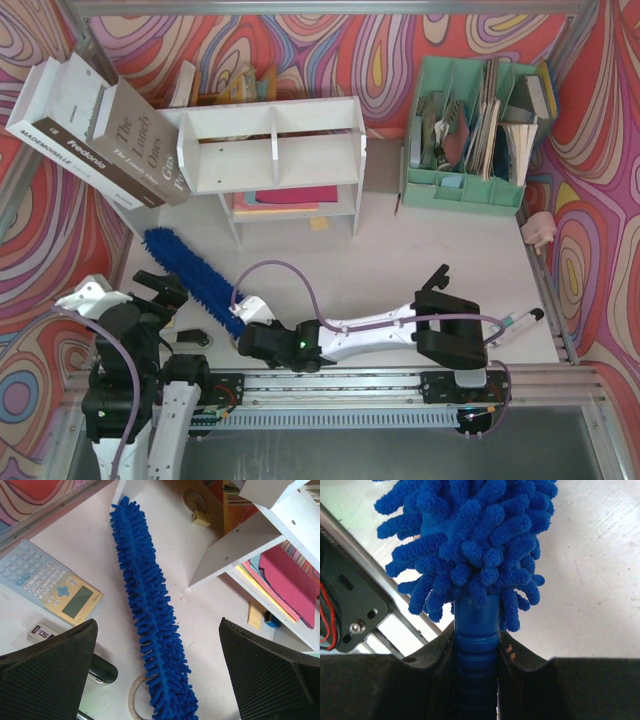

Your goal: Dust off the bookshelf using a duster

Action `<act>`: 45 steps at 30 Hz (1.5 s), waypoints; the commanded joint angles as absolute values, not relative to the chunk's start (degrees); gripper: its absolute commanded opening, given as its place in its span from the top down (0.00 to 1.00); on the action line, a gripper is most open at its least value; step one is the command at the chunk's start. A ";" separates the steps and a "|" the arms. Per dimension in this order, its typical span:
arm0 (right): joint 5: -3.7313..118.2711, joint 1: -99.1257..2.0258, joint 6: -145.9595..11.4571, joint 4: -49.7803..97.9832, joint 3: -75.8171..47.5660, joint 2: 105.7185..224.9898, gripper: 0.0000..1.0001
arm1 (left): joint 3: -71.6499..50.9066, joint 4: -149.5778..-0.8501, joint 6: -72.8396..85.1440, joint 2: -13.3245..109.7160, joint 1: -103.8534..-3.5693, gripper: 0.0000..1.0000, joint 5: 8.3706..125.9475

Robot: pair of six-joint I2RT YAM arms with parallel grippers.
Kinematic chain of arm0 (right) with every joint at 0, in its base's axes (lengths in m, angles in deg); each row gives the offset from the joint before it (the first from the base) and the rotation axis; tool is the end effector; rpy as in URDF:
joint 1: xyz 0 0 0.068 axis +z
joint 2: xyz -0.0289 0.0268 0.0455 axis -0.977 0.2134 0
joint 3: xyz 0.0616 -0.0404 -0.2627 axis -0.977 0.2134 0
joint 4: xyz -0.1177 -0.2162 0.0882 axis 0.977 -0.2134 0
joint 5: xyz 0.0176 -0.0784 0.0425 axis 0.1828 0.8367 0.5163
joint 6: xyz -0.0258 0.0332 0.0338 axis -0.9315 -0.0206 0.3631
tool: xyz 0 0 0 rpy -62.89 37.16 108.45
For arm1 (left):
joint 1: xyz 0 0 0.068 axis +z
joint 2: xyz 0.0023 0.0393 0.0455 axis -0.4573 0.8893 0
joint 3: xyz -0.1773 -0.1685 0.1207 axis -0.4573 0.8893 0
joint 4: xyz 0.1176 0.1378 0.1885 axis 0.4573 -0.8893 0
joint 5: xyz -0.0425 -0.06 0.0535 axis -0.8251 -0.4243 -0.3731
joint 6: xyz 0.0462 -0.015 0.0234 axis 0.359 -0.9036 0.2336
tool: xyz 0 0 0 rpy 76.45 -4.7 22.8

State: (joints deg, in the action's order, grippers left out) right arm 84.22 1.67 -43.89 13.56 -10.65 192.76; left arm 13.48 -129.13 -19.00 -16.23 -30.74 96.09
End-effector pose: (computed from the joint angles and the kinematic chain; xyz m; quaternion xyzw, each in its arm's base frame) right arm 0.0871 0.4002 0.1877 -0.3269 0.8607 0.2019 0.3340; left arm 0.0239 0.0111 0.3334 -0.3275 0.7139 -0.0742 0.6145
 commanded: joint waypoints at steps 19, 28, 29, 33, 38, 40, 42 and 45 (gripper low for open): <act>83.95 -2.79 -50.60 18.23 -24.44 193.03 1.00 | 12.84 -130.40 -20.38 -18.35 -30.46 0.02 99.82; 83.66 -3.23 -47.14 17.97 -19.16 196.05 1.00 | 12.98 -130.26 -20.28 -18.34 -30.46 0.02 99.60; 83.48 -3.32 -46.67 18.12 -18.56 196.59 1.00 | 12.94 -130.30 -20.32 -18.33 -30.46 0.02 99.59; 82.96 -3.37 -46.18 18.43 -18.53 197.75 1.00 | 12.93 -130.32 -20.27 -18.42 -30.46 0.01 99.58; 83.49 -3.27 -47.95 18.14 -22.15 196.15 1.00 | 13.03 -130.23 -20.32 -18.74 -30.46 0.02 99.61; 83.90 -3.28 -48.26 17.95 -23.64 194.97 1.00 | 13.06 -130.20 -20.33 -18.85 -30.46 0.01 99.59; 84.69 -3.30 -48.46 18.19 -24.35 193.53 1.00 | 13.03 -130.14 -20.28 -18.94 -30.46 0.01 99.50; 86.19 -3.28 -48.65 18.82 -24.16 191.01 1.00 | 13.15 -130.03 -20.32 -18.95 -30.46 0.02 99.42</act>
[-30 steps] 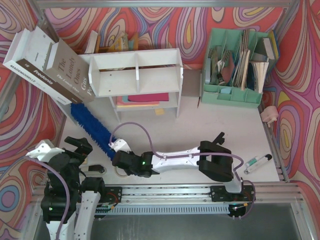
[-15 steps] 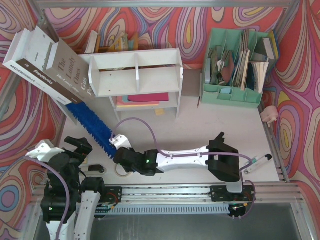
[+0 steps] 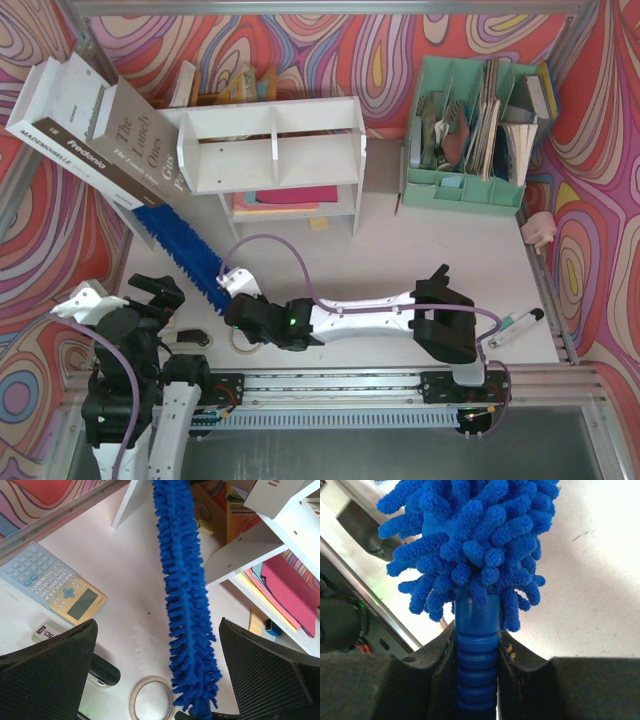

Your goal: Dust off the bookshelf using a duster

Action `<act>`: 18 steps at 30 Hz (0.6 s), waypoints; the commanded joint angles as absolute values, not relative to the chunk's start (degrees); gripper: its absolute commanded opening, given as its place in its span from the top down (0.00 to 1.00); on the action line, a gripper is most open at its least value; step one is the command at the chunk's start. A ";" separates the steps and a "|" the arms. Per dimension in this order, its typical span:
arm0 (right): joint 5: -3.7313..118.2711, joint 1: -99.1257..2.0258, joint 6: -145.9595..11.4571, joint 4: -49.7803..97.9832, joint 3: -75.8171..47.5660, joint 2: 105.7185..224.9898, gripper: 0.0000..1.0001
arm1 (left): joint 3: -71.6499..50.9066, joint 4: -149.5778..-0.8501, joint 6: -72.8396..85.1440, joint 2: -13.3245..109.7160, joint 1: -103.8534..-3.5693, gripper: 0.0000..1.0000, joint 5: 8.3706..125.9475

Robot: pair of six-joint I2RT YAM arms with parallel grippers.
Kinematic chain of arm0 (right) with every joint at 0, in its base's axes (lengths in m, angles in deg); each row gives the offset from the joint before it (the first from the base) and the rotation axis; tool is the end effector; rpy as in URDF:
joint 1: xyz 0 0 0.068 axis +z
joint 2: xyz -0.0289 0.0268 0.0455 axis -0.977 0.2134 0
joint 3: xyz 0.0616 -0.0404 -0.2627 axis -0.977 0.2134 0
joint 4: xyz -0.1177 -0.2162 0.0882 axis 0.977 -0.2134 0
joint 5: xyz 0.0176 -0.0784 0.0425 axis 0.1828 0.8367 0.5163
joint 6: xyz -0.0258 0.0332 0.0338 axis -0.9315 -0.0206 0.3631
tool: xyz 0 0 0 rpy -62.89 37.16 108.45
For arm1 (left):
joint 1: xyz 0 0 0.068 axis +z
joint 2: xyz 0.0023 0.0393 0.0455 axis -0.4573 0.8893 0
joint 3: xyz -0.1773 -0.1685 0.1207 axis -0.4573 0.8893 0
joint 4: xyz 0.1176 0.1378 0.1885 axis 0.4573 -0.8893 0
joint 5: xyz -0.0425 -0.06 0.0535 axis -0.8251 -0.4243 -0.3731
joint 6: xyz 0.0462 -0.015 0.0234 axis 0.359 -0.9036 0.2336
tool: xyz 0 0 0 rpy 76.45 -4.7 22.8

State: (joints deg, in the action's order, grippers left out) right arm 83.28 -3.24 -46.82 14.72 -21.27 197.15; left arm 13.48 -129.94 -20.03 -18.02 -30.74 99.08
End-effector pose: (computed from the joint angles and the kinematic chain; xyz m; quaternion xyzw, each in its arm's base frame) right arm 0.1306 0.4278 0.2163 -0.2965 0.8471 0.2317 0.3753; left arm 0.0161 0.0133 0.3320 -0.3475 0.6972 -0.0630 0.6239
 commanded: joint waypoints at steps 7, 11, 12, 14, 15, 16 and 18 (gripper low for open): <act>88.33 -3.45 -47.03 18.86 -20.87 189.41 1.00 | 13.11 -129.96 -20.30 -18.99 -30.46 0.02 99.33; 87.96 -4.05 -46.83 18.90 -23.04 190.70 1.00 | 13.15 -129.92 -20.30 -19.03 -30.46 0.02 99.33; 87.94 -4.21 -46.82 19.08 -23.64 190.91 1.00 | 13.11 -129.96 -20.32 -19.01 -30.46 0.02 99.30; 87.95 -5.01 -46.98 19.47 -24.86 191.15 1.00 | 13.11 -130.03 -20.31 -18.99 -30.46 0.02 99.33; 88.05 -5.43 -46.98 19.46 -25.62 191.43 1.00 | 13.13 -130.03 -20.30 -18.95 -30.46 0.02 99.33; 88.29 -5.97 -46.92 19.14 -26.30 191.71 1.00 | 13.11 -130.05 -20.28 -18.95 -30.46 0.01 99.33; 88.23 -7.10 -46.68 19.18 -27.11 192.21 1.00 | 13.11 -129.97 -20.28 -18.90 -30.46 0.01 99.27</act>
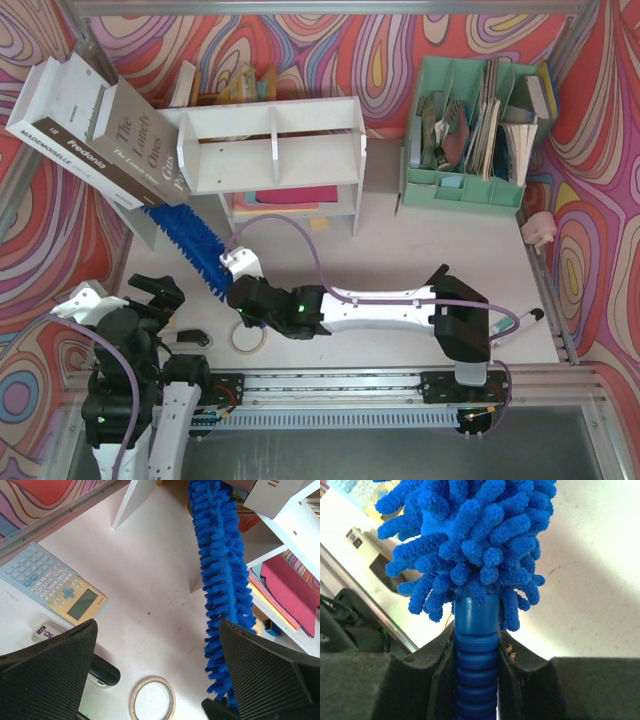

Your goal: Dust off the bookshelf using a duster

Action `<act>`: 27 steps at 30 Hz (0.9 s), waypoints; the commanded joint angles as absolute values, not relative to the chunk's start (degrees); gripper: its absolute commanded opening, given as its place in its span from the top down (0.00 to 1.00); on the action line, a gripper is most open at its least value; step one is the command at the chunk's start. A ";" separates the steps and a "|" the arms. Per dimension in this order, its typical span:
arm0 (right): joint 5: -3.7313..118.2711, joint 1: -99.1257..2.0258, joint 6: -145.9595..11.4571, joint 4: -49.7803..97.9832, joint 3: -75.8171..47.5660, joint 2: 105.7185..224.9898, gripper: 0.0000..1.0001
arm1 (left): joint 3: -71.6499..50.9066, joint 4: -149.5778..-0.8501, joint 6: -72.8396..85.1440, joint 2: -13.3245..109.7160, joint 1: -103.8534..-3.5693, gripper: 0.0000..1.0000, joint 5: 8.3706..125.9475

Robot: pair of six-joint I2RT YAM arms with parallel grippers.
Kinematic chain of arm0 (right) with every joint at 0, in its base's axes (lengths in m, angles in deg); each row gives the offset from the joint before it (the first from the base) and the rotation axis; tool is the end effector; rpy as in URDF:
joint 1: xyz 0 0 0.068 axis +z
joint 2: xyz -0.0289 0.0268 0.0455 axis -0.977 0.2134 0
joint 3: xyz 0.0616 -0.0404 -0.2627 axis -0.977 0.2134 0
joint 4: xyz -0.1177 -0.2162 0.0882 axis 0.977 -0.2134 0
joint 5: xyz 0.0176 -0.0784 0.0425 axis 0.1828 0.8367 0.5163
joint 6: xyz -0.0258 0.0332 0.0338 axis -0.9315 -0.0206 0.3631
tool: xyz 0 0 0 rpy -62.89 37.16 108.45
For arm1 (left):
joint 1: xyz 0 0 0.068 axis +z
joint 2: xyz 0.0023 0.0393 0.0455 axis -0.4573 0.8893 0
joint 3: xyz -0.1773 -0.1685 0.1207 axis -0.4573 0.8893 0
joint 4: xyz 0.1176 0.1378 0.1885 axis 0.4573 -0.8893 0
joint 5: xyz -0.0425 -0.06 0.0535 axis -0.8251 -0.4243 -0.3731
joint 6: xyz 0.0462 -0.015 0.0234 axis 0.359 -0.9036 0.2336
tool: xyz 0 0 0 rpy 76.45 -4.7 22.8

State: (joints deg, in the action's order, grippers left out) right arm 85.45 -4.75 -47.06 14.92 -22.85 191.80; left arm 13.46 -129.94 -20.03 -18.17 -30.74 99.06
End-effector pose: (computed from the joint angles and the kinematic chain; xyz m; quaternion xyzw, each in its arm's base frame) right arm 0.1405 0.4155 0.2655 -0.2589 0.8292 0.2591 0.4222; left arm 0.0155 0.0133 0.3321 -0.3474 0.6963 -0.0637 0.6248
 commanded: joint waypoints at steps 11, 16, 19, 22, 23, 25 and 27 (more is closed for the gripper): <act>86.75 -10.26 -48.77 19.25 -35.88 198.68 1.00 | 13.11 -130.00 -20.24 -18.66 -30.46 0.01 99.15; 88.20 -10.33 -47.45 19.68 -32.21 196.08 1.00 | 13.08 -130.01 -20.24 -18.68 -30.46 0.01 99.13; 88.96 -10.40 -45.35 20.81 -26.93 191.51 1.00 | 13.12 -129.90 -20.21 -18.65 -30.46 0.01 99.06; 89.92 -10.35 -43.67 21.07 -21.79 186.44 1.00 | 13.19 -129.88 -20.19 -18.77 -30.46 0.02 98.99; 90.24 -10.35 -43.21 21.00 -20.25 184.63 1.00 | 13.24 -129.88 -20.15 -18.77 -30.46 0.01 98.98; 90.72 -10.35 -42.21 20.50 -17.55 181.62 1.00 | 13.19 -129.79 -20.10 -18.75 -30.46 0.02 98.97; 91.03 -10.35 -41.39 20.46 -14.64 178.88 1.00 | 13.24 -129.79 -20.12 -18.81 -30.46 0.01 98.96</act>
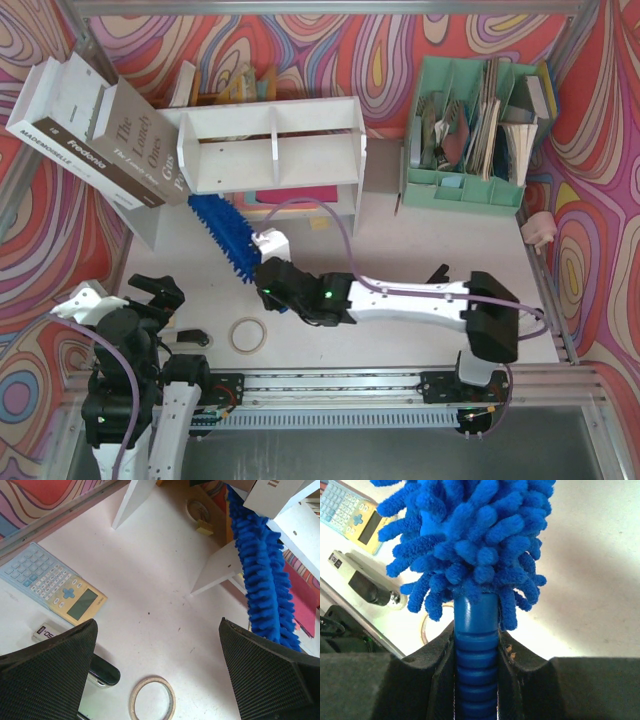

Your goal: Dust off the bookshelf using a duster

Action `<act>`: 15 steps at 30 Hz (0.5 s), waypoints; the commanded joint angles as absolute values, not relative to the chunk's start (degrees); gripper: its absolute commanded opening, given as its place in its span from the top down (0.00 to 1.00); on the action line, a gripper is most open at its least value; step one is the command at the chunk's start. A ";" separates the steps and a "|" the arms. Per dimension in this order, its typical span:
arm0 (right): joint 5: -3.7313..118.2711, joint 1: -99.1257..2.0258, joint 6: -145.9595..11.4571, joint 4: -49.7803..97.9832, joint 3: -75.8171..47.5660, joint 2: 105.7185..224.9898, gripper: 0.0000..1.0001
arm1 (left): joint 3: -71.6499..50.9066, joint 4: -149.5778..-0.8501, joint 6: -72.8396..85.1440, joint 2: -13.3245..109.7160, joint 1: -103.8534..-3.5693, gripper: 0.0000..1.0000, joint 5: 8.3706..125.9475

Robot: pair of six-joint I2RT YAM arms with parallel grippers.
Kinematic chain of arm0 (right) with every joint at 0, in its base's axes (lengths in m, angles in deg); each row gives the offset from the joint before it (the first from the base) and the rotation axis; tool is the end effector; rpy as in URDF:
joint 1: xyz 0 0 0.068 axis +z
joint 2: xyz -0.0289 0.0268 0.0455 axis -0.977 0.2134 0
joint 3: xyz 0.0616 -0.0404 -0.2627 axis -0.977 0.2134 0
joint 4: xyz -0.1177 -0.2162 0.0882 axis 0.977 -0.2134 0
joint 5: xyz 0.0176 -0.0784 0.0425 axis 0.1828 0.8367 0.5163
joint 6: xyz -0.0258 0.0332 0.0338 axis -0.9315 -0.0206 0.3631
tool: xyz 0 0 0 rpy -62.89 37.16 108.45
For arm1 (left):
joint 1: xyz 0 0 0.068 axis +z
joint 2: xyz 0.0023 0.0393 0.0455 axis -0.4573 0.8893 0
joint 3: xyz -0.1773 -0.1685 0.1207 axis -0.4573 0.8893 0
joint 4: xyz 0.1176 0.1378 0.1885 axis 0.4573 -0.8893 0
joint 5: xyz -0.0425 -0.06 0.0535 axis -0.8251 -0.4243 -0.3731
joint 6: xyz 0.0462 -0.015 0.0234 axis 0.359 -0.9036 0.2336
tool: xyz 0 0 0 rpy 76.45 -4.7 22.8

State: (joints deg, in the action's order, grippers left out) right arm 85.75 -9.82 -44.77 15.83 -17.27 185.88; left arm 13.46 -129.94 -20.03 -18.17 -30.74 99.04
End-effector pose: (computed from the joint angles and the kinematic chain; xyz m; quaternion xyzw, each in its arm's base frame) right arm 0.1674 0.3783 0.2759 -0.2005 0.8398 0.2547 0.4354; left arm 0.0155 0.0133 0.3321 -0.3473 0.6964 -0.0638 0.6248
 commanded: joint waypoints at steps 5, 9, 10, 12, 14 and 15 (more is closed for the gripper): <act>92.70 -10.35 -39.37 19.31 -8.73 173.36 1.00 | 13.20 -129.81 -20.13 -18.82 -30.46 0.02 98.89; 92.99 -10.35 -38.71 18.91 -6.92 172.93 1.00 | 13.19 -129.76 -20.13 -18.73 -30.46 0.01 98.89; 92.80 -10.35 -38.52 18.85 -6.85 173.57 1.00 | 13.19 -129.77 -20.12 -18.80 -30.46 0.01 98.90; 92.27 -10.35 -37.93 18.59 -7.42 175.05 1.00 | 13.24 -129.79 -20.15 -18.93 -30.46 0.01 98.97; 90.93 -10.35 -37.21 18.51 -8.09 176.87 1.00 | 13.19 -129.87 -20.18 -18.96 -30.46 0.01 99.00; 89.89 -10.33 -36.54 18.13 -8.75 178.06 1.00 | 13.19 -129.86 -20.14 -18.95 -30.46 0.02 98.98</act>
State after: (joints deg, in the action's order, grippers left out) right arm 84.55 -9.43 -41.93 16.36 -7.35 175.67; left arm 13.46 -129.94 -20.03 -18.17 -30.74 99.04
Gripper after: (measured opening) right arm 0.338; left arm 0.984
